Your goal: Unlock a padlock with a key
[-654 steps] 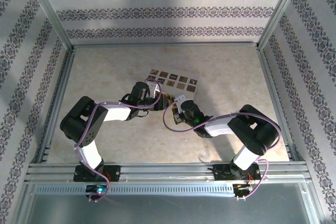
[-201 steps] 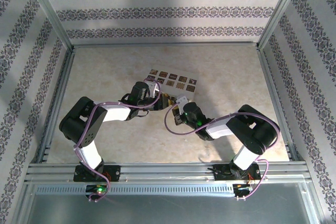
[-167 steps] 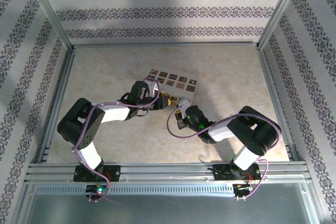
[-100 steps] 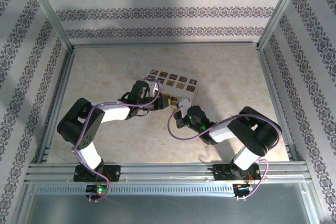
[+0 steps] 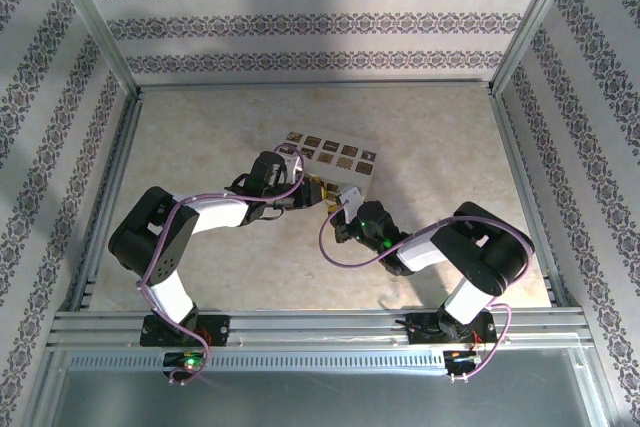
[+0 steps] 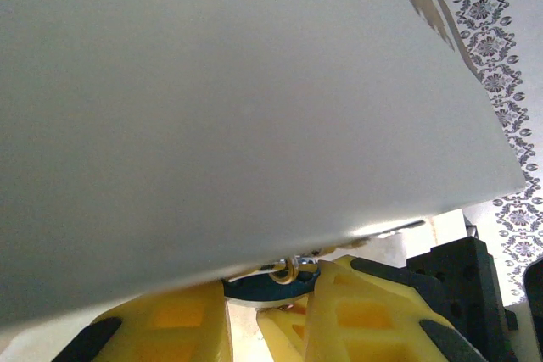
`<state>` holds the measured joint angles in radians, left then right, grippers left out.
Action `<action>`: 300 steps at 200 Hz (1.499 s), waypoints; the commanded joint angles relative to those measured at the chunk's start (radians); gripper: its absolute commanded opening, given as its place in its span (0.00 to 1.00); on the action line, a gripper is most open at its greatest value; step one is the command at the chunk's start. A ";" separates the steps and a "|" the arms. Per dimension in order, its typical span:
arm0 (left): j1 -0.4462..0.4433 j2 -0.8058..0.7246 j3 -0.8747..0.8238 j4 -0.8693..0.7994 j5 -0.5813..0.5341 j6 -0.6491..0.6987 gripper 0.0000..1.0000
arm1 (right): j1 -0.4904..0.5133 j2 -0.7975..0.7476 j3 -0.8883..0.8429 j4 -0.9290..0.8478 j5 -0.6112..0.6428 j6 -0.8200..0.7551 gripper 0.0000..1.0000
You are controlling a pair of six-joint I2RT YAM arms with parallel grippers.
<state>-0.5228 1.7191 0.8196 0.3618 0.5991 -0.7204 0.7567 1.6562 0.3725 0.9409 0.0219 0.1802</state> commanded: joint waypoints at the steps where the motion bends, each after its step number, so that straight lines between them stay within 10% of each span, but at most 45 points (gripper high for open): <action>1: -0.014 -0.029 0.029 0.017 0.044 -0.023 0.21 | -0.003 0.017 0.002 0.048 0.013 0.016 0.00; 300: -0.015 -0.024 0.017 0.031 0.050 -0.033 0.21 | -0.020 0.018 0.032 0.113 -0.012 0.019 0.00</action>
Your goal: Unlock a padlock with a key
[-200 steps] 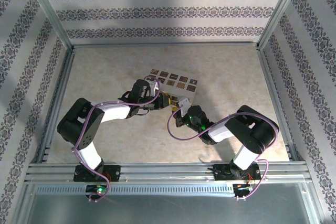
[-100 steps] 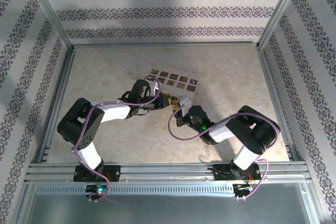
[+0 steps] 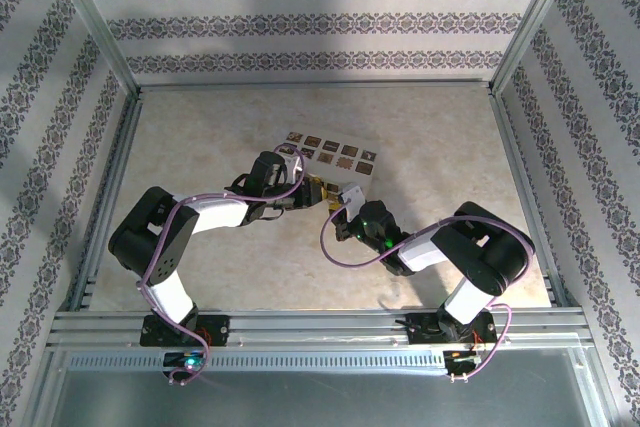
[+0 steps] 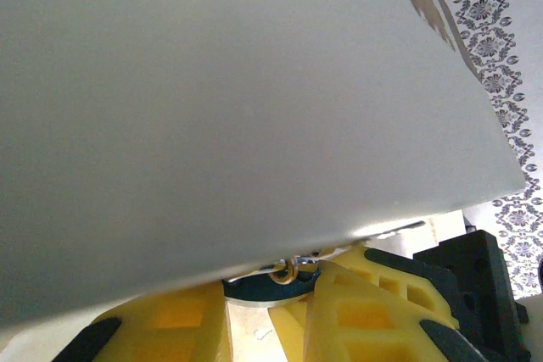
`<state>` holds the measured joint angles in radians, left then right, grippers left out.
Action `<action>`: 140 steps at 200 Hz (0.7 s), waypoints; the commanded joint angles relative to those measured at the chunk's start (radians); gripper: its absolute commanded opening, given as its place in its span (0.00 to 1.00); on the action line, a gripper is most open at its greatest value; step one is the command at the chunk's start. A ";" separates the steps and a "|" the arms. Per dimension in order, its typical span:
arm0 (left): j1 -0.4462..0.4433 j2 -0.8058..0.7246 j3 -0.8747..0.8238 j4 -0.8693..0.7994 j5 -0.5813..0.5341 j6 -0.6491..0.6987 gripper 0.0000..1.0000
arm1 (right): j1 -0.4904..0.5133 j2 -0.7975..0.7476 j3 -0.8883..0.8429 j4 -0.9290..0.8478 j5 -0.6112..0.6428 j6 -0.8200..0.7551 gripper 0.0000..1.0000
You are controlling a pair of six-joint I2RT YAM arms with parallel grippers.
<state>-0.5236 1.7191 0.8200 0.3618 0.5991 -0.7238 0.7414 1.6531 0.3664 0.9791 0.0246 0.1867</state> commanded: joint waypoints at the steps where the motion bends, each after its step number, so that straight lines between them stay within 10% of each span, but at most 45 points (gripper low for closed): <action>1: -0.014 -0.024 0.017 0.031 0.050 -0.029 0.21 | -0.005 0.022 0.039 0.077 -0.014 0.013 0.00; 140: -0.025 -0.017 0.001 0.029 0.062 -0.040 0.21 | -0.046 0.018 0.120 0.209 -0.135 0.007 0.00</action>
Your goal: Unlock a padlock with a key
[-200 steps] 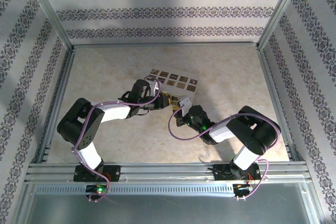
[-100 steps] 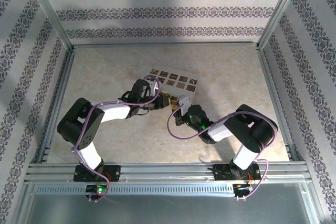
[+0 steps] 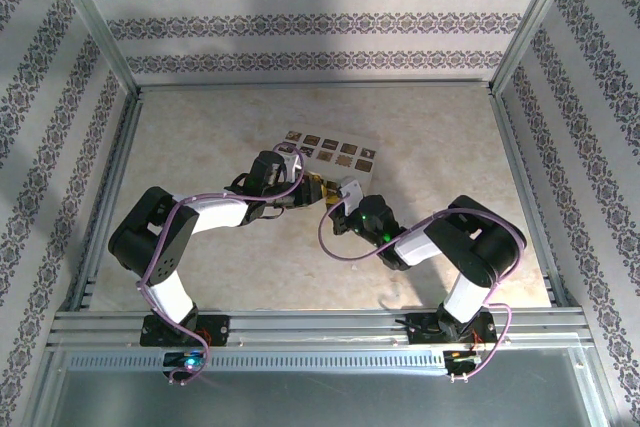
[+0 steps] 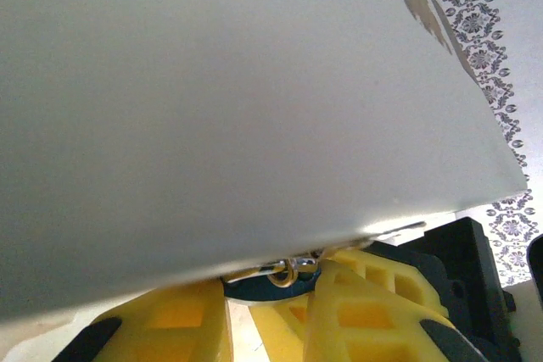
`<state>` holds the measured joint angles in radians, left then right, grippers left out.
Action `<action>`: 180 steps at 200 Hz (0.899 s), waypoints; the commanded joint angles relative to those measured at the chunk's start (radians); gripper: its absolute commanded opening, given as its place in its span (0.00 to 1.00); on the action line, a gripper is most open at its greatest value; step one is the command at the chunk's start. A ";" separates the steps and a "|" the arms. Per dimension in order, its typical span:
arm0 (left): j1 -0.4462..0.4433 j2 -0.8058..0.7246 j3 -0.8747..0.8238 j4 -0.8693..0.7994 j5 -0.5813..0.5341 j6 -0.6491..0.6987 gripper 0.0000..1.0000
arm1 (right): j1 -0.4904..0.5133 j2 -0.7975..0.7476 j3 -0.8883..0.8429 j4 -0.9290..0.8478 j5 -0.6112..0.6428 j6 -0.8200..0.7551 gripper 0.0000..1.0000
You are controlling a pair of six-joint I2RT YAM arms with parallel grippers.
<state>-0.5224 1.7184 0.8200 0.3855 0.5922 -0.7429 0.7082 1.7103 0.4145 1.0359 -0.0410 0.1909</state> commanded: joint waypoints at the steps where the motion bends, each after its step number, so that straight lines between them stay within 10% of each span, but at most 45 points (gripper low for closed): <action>1: -0.027 -0.015 0.002 0.006 0.070 -0.021 0.21 | -0.013 -0.039 0.072 0.153 -0.071 0.002 0.00; 180: -0.041 0.122 -0.033 0.132 0.034 -0.081 0.28 | -0.024 0.120 -0.031 0.197 -0.055 0.094 0.00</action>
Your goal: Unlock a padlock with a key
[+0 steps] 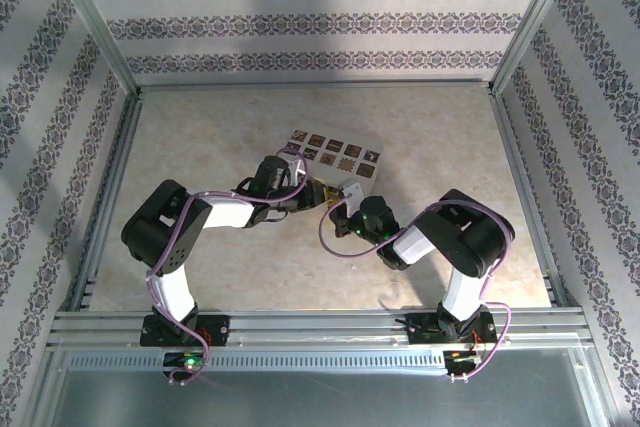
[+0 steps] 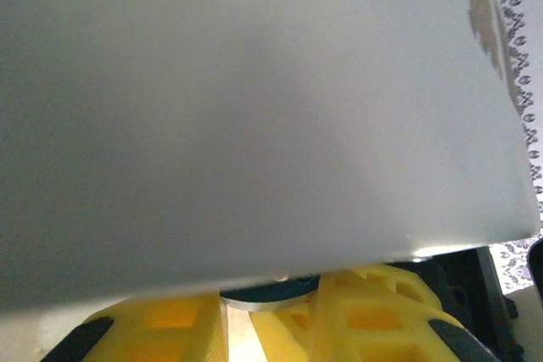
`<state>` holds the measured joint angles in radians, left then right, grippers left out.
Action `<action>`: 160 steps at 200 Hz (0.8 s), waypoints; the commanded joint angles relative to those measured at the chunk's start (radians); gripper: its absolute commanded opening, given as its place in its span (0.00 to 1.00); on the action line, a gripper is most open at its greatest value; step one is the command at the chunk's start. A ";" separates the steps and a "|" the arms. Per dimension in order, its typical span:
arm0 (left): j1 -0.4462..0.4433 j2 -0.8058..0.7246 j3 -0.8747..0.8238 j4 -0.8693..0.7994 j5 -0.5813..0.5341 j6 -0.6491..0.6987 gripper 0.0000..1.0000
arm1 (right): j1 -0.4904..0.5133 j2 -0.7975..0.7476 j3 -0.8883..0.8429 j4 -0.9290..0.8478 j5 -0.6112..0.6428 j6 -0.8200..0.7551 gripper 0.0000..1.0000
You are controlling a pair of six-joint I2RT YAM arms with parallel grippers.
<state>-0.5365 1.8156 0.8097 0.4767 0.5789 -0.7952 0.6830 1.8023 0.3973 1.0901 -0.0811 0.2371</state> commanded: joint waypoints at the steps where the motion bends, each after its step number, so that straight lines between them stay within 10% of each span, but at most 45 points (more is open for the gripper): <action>1: -0.026 0.024 -0.023 0.042 0.047 -0.029 0.28 | 0.001 0.029 -0.015 0.143 -0.014 0.050 0.00; 86: 0.041 -0.220 -0.178 0.040 -0.038 -0.004 0.54 | 0.001 0.081 -0.082 0.189 -0.030 0.172 0.00; 160: 0.112 -0.337 -0.308 0.187 0.019 -0.157 0.50 | 0.000 -0.103 -0.094 -0.037 -0.110 0.340 0.00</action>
<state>-0.4297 1.4754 0.5209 0.5480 0.5587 -0.8661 0.6830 1.7599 0.3069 1.1324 -0.1368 0.4858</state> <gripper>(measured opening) 0.518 0.044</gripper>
